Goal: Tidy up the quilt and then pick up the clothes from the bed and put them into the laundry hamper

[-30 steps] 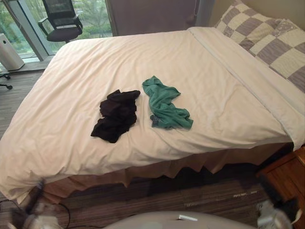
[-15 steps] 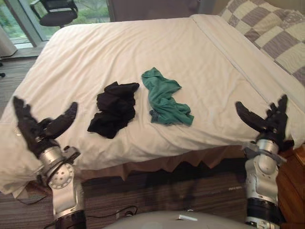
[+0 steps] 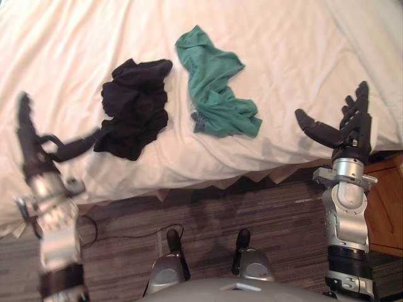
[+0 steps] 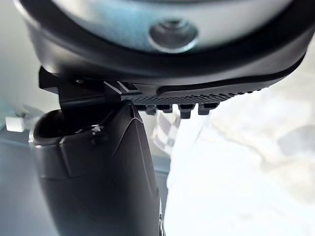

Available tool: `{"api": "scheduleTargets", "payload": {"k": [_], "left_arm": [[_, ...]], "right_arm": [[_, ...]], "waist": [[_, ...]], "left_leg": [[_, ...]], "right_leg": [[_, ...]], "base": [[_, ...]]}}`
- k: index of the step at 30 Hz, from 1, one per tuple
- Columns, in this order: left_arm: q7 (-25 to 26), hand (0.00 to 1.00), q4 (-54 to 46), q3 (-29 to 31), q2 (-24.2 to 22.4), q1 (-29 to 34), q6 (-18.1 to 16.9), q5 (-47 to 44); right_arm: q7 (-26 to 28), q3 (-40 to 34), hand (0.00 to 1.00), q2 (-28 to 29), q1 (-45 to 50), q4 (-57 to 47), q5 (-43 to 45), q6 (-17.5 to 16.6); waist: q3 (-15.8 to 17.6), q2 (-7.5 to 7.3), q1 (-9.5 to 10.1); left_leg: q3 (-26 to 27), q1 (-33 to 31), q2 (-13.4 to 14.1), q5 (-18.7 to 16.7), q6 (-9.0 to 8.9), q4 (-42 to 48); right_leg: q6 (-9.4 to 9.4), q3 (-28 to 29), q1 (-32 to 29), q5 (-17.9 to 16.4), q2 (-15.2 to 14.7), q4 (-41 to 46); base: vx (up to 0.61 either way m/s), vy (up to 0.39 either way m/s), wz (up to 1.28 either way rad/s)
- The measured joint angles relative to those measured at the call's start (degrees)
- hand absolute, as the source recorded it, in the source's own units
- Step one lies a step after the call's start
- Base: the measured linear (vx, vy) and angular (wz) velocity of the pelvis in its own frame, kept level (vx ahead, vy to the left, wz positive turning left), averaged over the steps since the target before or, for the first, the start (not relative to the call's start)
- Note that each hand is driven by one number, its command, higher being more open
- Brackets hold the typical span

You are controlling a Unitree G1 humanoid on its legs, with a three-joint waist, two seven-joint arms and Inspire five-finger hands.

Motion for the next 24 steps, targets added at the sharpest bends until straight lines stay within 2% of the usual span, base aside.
{"api": "scheduleTargets", "payload": {"k": [3,5,10,12,13,14,15,16,18,19,20,21,22,23,24], "left_arm": [[0.6,1.0,0.7,-1.6,0.7,-3.9,0.7,0.6],[-0.1,1.0,2.3,-5.0,1.4,-5.1,0.8,4.1],[-0.4,1.0,8.4,-6.2,1.4,-8.0,2.5,4.7],[-0.2,1.0,9.9,-6.0,1.4,-9.1,3.1,4.7],[0.0,1.0,11.3,-5.8,1.9,-10.7,3.1,4.7],[0.0,1.0,12.0,-5.8,3.0,-11.9,3.2,4.7],[0.0,1.0,12.1,-5.7,3.5,-13.0,3.2,4.7],[0.8,1.0,11.7,-4.9,2.9,-13.2,3.1,4.8],[0.2,1.0,12.0,-5.1,2.7,-13.6,3.6,4.8],[-0.2,1.0,12.9,-5.4,2.6,-14.4,3.8,4.9],[-0.2,1.0,13.6,-5.8,2.6,-15.3,3.8,5.0],[-0.2,1.0,13.5,-6.0,2.6,-15.5,3.8,5.0],[-0.2,1.0,13.4,-6.0,2.7,-15.4,3.8,5.2],[-0.2,1.0,13.5,-6.2,2.8,-15.7,3.8,5.2],[-0.2,1.0,13.5,-7.3,2.6,-15.7,3.9,5.2]], "right_arm": [[0.8,3.0,1.0,0.3,-0.3,0.0,0.5,0.0],[0.8,3.8,1.0,2.6,-1.8,-0.1,1.3,0.0],[0.8,4.0,1.0,2.9,-2.8,-0.2,4.9,-0.3],[1.1,4.1,1.0,2.4,-3.3,-0.5,4.9,-0.3],[1.0,4.1,1.0,2.1,-3.3,-2.0,5.0,-0.8],[1.0,4.4,1.0,2.5,-2.8,-3.0,5.0,-1.0],[1.1,4.4,1.0,2.4,-2.0,-4.4,5.0,-1.1],[1.3,4.4,1.0,1.1,-3.4,-4.6,5.0,-1.5],[1.3,4.4,1.0,1.5,-4.2,-4.4,5.5,-1.5],[1.3,4.4,1.0,1.9,-3.3,-4.4,5.6,-1.5],[1.2,4.3,1.0,2.1,-2.7,-4.4,6.2,-1.5],[1.2,4.3,1.0,2.0,-2.7,-4.4,6.9,-1.5],[1.2,4.2,1.0,2.0,-2.8,-4.4,7.2,-1.5],[1.3,4.4,1.0,2.9,-2.4,-4.6,7.2,-1.7],[1.6,4.6,1.0,3.4,-1.5,-4.8,7.2,-2.1]], "waist": [[0.5,-0.59,-0.83],[1.4,-1.19,-1.25],[2.1,-1.03,-1.67],[3.7,0.65,-2.22],[4.8,2.45,-2.7],[4.9,1.58,-2.92],[5.0,-0.23,-3.67],[6.3,2.27,-3.3],[6.5,2.26,-3.09],[6.8,1.72,-3.29],[7.1,1.19,-3.35],[7.1,1.22,-3.49],[7.2,1.7,-3.39],[7.3,0.83,-3.17],[7.3,0.79,-3.38]], "left_leg": [[0.4,-0.8,-0.2,-0.1,0.11,0.0],[1.3,-1.5,-0.1,-0.3,0.35,0.1],[3.7,-4.0,1.0,-3.0,0.59,4.5],[3.6,-4.5,3.0,-3.5,0.8,7.6],[3.6,-4.2,4.5,-3.5,0.8,7.0],[4.0,-4.2,4.1,-3.7,0.51,7.1],[4.2,-4.2,2.3,-5.3,-0.8,7.7],[4.7,-4.8,4.3,-6.6,-1.43,8.9],[5.5,-5.3,4.7,-6.6,-1.5,10.6],[5.4,-6.7,5.2,-7.9,-2.25,14.1],[5.3,-6.6,4.3,-9.1,-2.04,11.2],[5.3,-6.3,3.9,-7.8,-1.47,8.1],[5.3,-6.1,3.9,-2.8,-0.91,3.7],[6.4,-5.8,2.9,-1.7,-1.16,3.6],[6.5,-6.1,2.2,-1.8,-0.95,3.5]], "right_leg": [[-0.18,0.3,-1.2,0.1,-0.4,0.5],[-0.34,2.1,-3.1,0.2,-0.3,1.4],[-0.34,5.2,-6.7,0.2,-0.1,3.8],[-1.44,6.4,-13.3,-0.7,-0.1,15.3],[-3.51,8.0,-15.3,-3.1,2.9,11.3],[-3.51,8.5,-14.7,1.3,4.1,2.2],[-4.98,8.5,-14.4,9.3,3.9,-3.2],[-5.8,8.5,-14.1,11.3,5.4,-4.7],[-5.8,9.5,-13.8,11.2,5.7,-6.1],[-5.87,10.2,-12.6,11.2,5.2,-6.5],[-5.89,11.1,-12.0,11.2,4.5,-6.5],[-5.88,11.1,-12.0,11.2,4.4,-6.5],[-5.79,11.2,-12.0,11.1,5.0,-6.5],[-5.14,11.9,-12.5,11.2,4.6,-6.4],[-4.84,11.6,-12.8,11.4,4.1,-6.4]], "base": [[0.02,0.011,-0.04],[0.04,0.015,-0.21],[0.09,-0.006,-0.31],[0.07,-0.046,-0.26],[0.04,-0.074,-0.09],[0.08,-0.108,0.19],[0.12,-0.089,-0.01],[0.14,-0.062,-0.19],[0.1,-0.031,-0.31],[0.07,-0.013,-0.04],[0.05,0.003,0.0],[0.02,0.021,-0.13],[0.0,0.041,-0.31],[0.0,0.064,-0.23],[0.0,0.078,-0.1]]}}
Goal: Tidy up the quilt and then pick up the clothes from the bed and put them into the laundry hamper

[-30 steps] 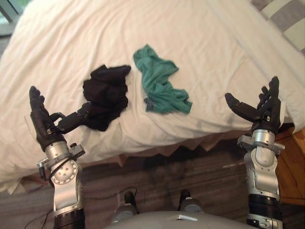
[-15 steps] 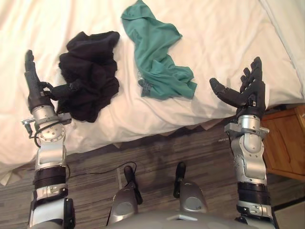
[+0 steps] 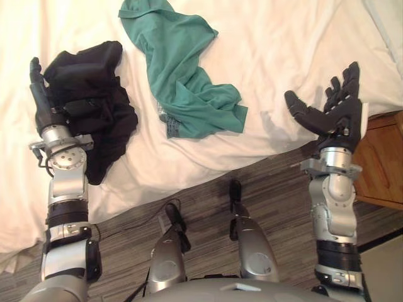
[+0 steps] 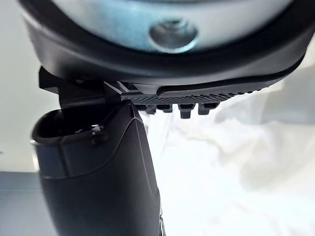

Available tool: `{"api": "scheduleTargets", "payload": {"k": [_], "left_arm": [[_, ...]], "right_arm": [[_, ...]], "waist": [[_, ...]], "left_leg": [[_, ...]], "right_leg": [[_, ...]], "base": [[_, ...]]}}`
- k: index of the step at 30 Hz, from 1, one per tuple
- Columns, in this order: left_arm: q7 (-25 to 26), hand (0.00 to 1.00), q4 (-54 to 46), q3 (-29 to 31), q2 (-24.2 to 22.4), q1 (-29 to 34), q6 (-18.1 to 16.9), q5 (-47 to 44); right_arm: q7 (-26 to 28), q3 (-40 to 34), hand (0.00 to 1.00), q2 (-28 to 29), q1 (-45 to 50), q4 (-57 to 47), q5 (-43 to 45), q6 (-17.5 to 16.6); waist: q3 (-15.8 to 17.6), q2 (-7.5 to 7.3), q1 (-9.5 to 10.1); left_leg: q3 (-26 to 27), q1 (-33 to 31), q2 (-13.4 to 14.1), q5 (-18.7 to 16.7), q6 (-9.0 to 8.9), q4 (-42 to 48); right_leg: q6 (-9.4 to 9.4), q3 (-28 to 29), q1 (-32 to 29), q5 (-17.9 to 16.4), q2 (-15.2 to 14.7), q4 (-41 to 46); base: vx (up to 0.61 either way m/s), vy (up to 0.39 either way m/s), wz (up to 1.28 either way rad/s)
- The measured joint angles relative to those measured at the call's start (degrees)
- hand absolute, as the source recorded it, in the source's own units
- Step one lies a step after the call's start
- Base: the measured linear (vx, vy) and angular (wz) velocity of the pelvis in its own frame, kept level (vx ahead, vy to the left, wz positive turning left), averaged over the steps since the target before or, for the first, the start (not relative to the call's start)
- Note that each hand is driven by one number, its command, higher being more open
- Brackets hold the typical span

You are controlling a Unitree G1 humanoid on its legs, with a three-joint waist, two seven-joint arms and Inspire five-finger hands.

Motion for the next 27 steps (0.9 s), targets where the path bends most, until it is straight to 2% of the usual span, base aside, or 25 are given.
{"api": "scheduleTargets", "payload": {"k": [1,2,7,13,15,18,19,24,27], "left_arm": [[-0.1,1.0,0.0,-0.5,0.0,0.1,0.0,0.0],[-0.1,0.0,0.0,-1.1,0.0,0.3,0.0,0.0],[-2.1,0.0,1.9,-2.0,-0.3,1.1,-0.2,0.0],[-4.3,0.0,6.0,-2.2,-3.5,3.0,-2.6,1.6],[-4.7,0.0,6.2,-2.4,-5.4,4.8,-3.8,1.6],[-4.9,0.0,5.9,-4.5,-6.5,8.0,-5.4,0.7],[-5.4,0.0,4.8,-5.6,-7.1,10.5,-6.3,-0.6],[-8.3,0.0,2.3,-8.3,-8.1,14.7,-8.0,-2.1],[-10.7,0.0,-0.4,-10.6,-9.2,17.4,-8.9,-5.6]], "right_arm": [[0.2,0.0,1.0,0.6,0.2,0.0,0.0,0.0],[0.4,0.7,1.0,1.8,0.4,0.0,0.0,0.0],[1.1,4.3,1.0,3.2,0.5,0.0,0.7,0.0],[2.0,5.5,1.0,3.2,1.3,-2.9,2.5,0.0],[2.0,6.8,1.0,3.2,1.0,-4.3,2.0,0.0],[2.0,8.6,1.0,3.0,0.5,-4.2,1.2,0.0],[2.1,9.9,1.0,2.4,-0.4,-3.6,-0.5,0.0],[3.6,12.9,1.0,-1.6,-5.5,0.3,-5.2,0.0],[4.6,15.0,1.0,-4.9,-10.8,6.5,-8.1,0.0]], "waist": [[0.1,-0.14,0.06],[0.1,-0.17,0.2],[0.1,-0.17,0.57],[0.0,-0.23,0.56],[-0.5,-0.25,0.65],[-1.8,-0.02,0.71],[-2.8,0.08,0.65],[-4.1,-0.19,0.89],[-4.2,-0.29,1.78]], "left_leg": [[0.2,0.0,-0.4,0.0,0.05,-0.1],[0.5,0.0,-0.8,-0.1,0.19,-0.1],[2.2,0.6,-1.2,-0.3,0.45,-0.3],[3.2,2.8,-1.2,-0.4,0.62,-0.5],[3.0,2.9,-1.6,-0.5,0.72,-0.4],[2.1,2.9,-1.6,-0.3,0.67,-0.5],[1.5,2.9,-1.5,-0.2,0.62,-0.6],[-0.7,3.1,-1.8,0.2,0.88,-0.6],[-2.3,2.9,-2.5,0.7,1.4,-0.8]], "right_leg": [[0.08,0.1,-0.1,0.1,-0.3,-0.1],[0.16,0.2,-0.2,0.1,-0.7,-0.2],[0.64,1.5,-0.5,0.5,-0.6,-0.4],[1.47,2.3,1.4,1.0,-1.1,-1.2],[2.49,2.1,2.5,1.7,-1.3,-2.9],[2.69,1.5,3.1,1.8,-1.4,-3.5],[2.7,1.0,3.4,1.8,-1.5,-3.5],[2.7,-1.1,5.0,1.8,-2.0,-3.5],[2.95,-2.5,5.8,2.0,-2.5,-3.5]], "base": [[0.01,0.079,0.05],[0.01,0.076,-0.07],[0.02,0.029,-0.15],[-0.03,-0.005,-0.07],[-0.05,-0.013,0.06],[-0.01,-0.014,0.09],[0.02,-0.01,0.14],[0.01,0.002,0.25],[-0.02,0.018,0.26]]}}
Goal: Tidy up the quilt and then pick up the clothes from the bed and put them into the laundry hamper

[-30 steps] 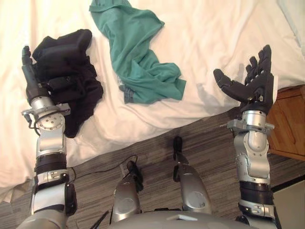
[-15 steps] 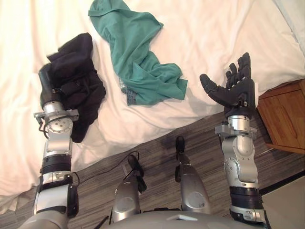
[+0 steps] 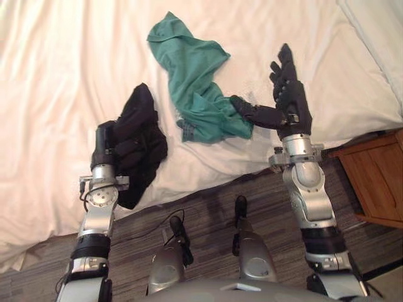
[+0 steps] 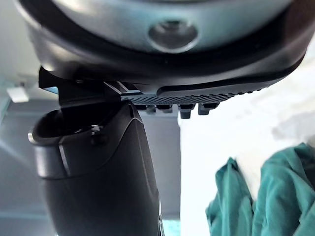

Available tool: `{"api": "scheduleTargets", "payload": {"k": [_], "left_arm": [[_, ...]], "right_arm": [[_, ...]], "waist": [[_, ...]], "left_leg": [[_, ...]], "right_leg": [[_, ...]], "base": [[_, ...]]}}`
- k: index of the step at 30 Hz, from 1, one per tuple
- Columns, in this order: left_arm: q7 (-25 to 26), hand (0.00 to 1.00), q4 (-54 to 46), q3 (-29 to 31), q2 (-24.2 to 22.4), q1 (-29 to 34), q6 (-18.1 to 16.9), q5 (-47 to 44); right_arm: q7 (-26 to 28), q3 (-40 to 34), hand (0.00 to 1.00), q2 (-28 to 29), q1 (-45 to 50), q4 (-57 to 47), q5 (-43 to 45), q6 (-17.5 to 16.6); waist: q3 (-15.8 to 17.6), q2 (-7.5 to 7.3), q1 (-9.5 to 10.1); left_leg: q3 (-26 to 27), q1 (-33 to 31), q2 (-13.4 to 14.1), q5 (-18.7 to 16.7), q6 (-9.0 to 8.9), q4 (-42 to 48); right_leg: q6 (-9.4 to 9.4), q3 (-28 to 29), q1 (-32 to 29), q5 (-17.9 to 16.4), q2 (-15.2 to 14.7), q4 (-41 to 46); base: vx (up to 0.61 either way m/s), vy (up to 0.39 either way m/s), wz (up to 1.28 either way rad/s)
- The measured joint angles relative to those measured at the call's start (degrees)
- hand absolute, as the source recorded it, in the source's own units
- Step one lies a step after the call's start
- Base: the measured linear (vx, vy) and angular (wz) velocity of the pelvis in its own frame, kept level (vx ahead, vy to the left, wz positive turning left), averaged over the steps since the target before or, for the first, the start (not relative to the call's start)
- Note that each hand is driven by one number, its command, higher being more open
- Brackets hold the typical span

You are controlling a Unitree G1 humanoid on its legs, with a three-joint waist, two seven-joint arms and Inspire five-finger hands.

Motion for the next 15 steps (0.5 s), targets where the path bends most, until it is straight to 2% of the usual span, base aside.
{"api": "scheduleTargets", "payload": {"k": [6,10,11,15], "left_arm": [[-3.5,0.0,-4.9,-2.9,-2.3,5.6,-2.6,-7.3],[-4.8,0.0,-6.0,-3.1,-3.9,7.3,-3.4,-11.4],[-4.9,0.0,-6.4,-3.1,-4.3,7.6,-3.5,-12.7],[-5.7,0.0,-6.6,-3.0,-4.5,8.0,-3.6,-15.6]], "right_arm": [[-0.5,1.6,1.0,-4.0,-9.3,15.5,-6.7,2.4],[-0.6,1.6,1.0,-4.1,-13.9,26.7,-9.7,3.4],[-0.8,1.7,0.0,-4.3,-15.3,29.4,-10.7,3.2],[-1.0,6.3,0.0,-8.0,-19.7,35.6,-13.2,1.6]], "waist": [[0.0,0.07,2.02],[0.5,0.9,2.16],[0.7,1.33,2.19],[1.1,2.08,2.0]], "left_leg": [[-2.2,-2.0,-1.2,1.7,0.73,-0.9],[-3.1,-2.2,-2.0,2.6,1.06,-1.9],[-3.2,-2.2,-2.0,2.7,1.14,-2.3],[-4.0,-1.9,-1.9,3.7,0.63,-3.9]], "right_leg": [[0.82,-1.5,-0.8,0.6,-1.2,0.0],[1.16,-2.0,-1.0,0.9,-1.9,0.0],[1.17,-2.0,-1.1,0.9,-1.9,0.2],[1.17,-2.6,-1.5,0.9,-1.7,1.0]], "base": [[-0.03,0.033,0.23],[-0.02,0.033,0.12],[-0.02,0.03,0.05],[-0.01,0.011,0.06]]}}
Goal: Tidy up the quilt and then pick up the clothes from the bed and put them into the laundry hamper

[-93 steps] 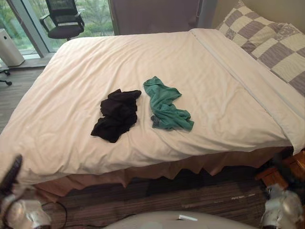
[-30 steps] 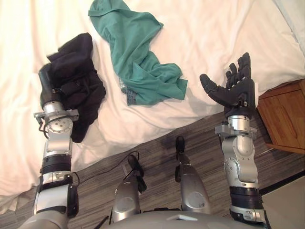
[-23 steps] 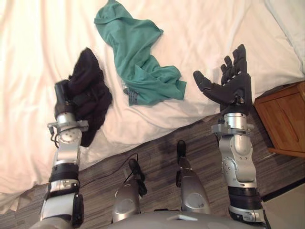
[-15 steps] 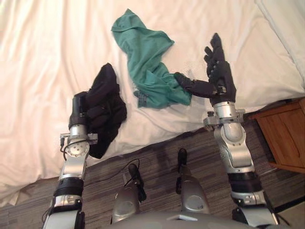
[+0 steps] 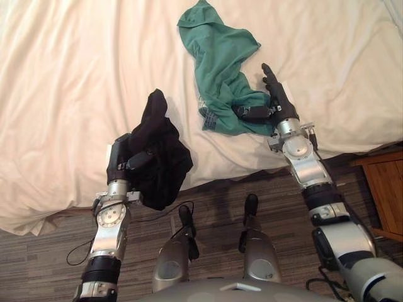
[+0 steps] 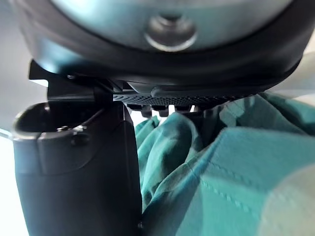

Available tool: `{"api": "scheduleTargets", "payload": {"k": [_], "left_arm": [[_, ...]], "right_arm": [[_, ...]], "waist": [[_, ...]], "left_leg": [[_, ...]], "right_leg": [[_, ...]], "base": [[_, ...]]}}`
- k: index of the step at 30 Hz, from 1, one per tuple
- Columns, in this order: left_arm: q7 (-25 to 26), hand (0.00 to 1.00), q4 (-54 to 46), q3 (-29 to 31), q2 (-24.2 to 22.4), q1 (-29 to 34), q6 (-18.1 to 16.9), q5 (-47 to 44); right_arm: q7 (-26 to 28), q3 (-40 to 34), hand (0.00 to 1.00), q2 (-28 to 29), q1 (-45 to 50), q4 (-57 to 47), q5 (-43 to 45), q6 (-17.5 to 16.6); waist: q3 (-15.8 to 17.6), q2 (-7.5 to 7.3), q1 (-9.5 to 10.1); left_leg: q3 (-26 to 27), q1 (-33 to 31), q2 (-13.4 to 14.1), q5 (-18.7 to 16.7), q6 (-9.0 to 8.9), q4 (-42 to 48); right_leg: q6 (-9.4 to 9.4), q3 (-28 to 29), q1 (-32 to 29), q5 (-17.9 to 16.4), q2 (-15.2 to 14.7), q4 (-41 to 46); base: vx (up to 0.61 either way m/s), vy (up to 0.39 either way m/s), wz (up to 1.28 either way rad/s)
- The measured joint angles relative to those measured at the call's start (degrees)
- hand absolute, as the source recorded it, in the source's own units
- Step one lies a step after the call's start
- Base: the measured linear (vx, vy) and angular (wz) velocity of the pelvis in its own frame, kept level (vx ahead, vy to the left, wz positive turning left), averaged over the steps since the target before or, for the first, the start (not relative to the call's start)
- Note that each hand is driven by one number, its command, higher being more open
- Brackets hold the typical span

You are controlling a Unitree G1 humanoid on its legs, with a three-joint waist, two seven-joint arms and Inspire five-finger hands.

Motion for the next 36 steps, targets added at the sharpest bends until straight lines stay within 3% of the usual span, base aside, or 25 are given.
{"api": "scheduleTargets", "payload": {"k": [5,9,12,14,15,21,24,26,28,30,31,32,33,34,36], "left_arm": [[-2.1,0.0,0.2,-0.8,-0.3,0.5,0.7,-0.6],[-2.8,0.0,0.2,-2.1,-2.0,3.1,1.8,-0.4],[-3.0,0.0,0.2,-2.3,-2.1,5.1,2.9,0.0],[-3.2,0.0,0.4,-2.1,-2.0,9.8,4.3,1.2],[-3.3,0.0,0.4,-1.9,-2.1,10.7,4.4,2.4],[-3.0,0.0,3.8,-0.2,-3.9,13.0,5.4,4.7],[-2.3,0.0,7.0,0.2,-5.6,13.3,5.4,4.6],[-1.2,0.0,9.3,0.4,-6.6,13.2,5.2,4.3],[-0.1,0.0,11.0,0.3,-6.9,10.8,5.2,2.2],[0.7,0.0,10.7,0.6,-7.6,10.0,4.7,-0.4],[1.0,0.0,10.5,1.2,-8.9,9.2,4.4,-0.8],[1.0,0.0,9.9,1.5,-10.2,9.1,4.4,-2.0],[0.9,0.0,9.1,1.4,-11.9,9.3,4.6,-2.3],[0.8,0.0,8.1,1.3,-14.1,10.3,5.5,-2.4],[1.0,0.0,7.0,0.5,-16.2,12.4,7.3,-3.0]], "right_arm": [[2.8,0.5,0.0,-4.2,-0.1,1.4,-5.3,0.2],[3.0,-1.9,0.0,-3.3,8.0,-4.9,-5.2,0.4],[3.4,-4.9,0.0,1.5,16.0,-9.2,-5.2,0.3],[6.3,-9.0,0.0,10.2,30.2,-16.0,-0.7,0.4],[7.1,-9.9,0.0,11.6,32.6,-16.3,0.8,0.4],[9.1,-16.2,0.0,20.1,41.2,-8.9,10.9,-1.4],[9.0,-20.2,0.0,23.3,43.3,0.3,14.6,-1.0],[8.8,-21.0,0.0,24.2,45.6,4.8,15.0,-0.5],[7.2,-19.8,0.0,25.2,48.7,9.6,15.1,2.8],[6.6,-17.1,0.0,25.5,50.7,10.3,16.5,5.4],[5.8,-15.1,0.0,24.7,50.9,9.8,16.3,5.6],[5.3,-13.4,0.0,23.9,51.2,8.2,16.1,5.5],[4.7,-10.6,0.0,22.5,51.8,5.9,16.1,5.4],[4.5,-8.2,0.0,21.5,52.2,3.4,14.5,5.4],[4.5,-5.6,0.0,20.5,52.3,-0.3,12.2,4.9]], "waist": [[0.2,0.44,0.12],[-0.8,-0.17,0.18],[-2.9,-1.02,-0.03],[-7.2,-3.48,-0.13],[-7.9,-4.12,-0.12],[-10.6,-5.39,-0.37],[-11.9,-5.41,-1.34],[-13.0,-5.31,-1.29],[-14.0,-7.47,-1.59],[-14.6,-9.28,-0.71],[-14.4,-9.4,-0.21],[-14.4,-8.84,-0.22],[-13.6,-7.24,0.36],[-12.7,-6.12,1.33],[-11.8,-4.8,2.31]], "left_leg": [[-1.2,2.5,0.1,1.2,0.23,-2.8],[-1.1,4.9,0.0,0.9,0.05,-3.4],[-0.8,6.5,0.2,0.9,-0.3,-3.3],[1.1,10.3,0.6,-1.5,-0.92,-2.6],[1.7,10.7,0.9,-2.3,-0.85,-1.8],[4.8,14.1,1.0,-5.6,-0.81,1.4],[3.6,15.0,2.2,-7.7,-0.94,3.9],[1.8,14.6,2.8,-8.4,-0.89,4.5],[-2.9,13.2,2.6,-7.8,-1.57,4.4],[-5.5,11.4,2.2,-6.8,-2.44,4.4],[-7.1,10.1,2.3,-6.1,-2.95,4.4],[-7.9,8.8,3.2,-5.6,-2.51,4.3],[-10.0,7.0,4.1,-3.8,-2.8,4.3],[-13.1,5.2,4.2,-2.5,-3.59,4.7],[-17.3,1.2,3.8,-0.6,-3.19,5.4]], "right_leg": [[0.0,-1.1,1.9,0.0,0.4,0.2],[-0.36,-1.5,4.4,-1.6,0.4,0.2],[-0.31,-1.8,6.0,-2.9,0.8,0.2],[-0.28,-1.0,9.5,-3.6,1.4,-0.9],[-0.28,-0.5,9.9,-3.6,1.3,-0.9],[-0.22,1.3,12.5,-4.7,1.1,0.0],[-0.3,3.1,11.7,-9.0,1.1,8.0],[-0.59,9.6,9.6,-12.4,1.4,13.7],[-0.49,17.5,9.2,-17.2,1.8,18.2],[0.77,19.1,9.7,-21.1,1.4,18.0],[2.27,17.2,10.0,-22.5,1.3,17.3],[1.95,14.7,10.3,-22.6,1.7,17.0],[1.51,11.2,11.0,-22.6,2.2,16.8],[1.34,7.6,12.0,-22.6,2.4,16.3],[0.97,1.0,13.0,-22.7,2.3,15.6]], "base": [[0.02,0.002,0.12],[0.05,0.017,0.05],[0.12,-0.012,-0.04],[0.21,-0.036,-0.34],[0.11,-0.03,-0.35],[0.0,-0.005,-0.25],[-0.03,0.0,0.11],[0.01,0.01,0.37],[0.04,-0.081,1.13],[0.02,-0.186,0.96],[-0.01,-0.206,0.76],[-0.01,-0.233,1.21],[-0.01,-0.178,1.46],[0.0,-0.132,1.44],[0.01,-0.069,1.59]]}}
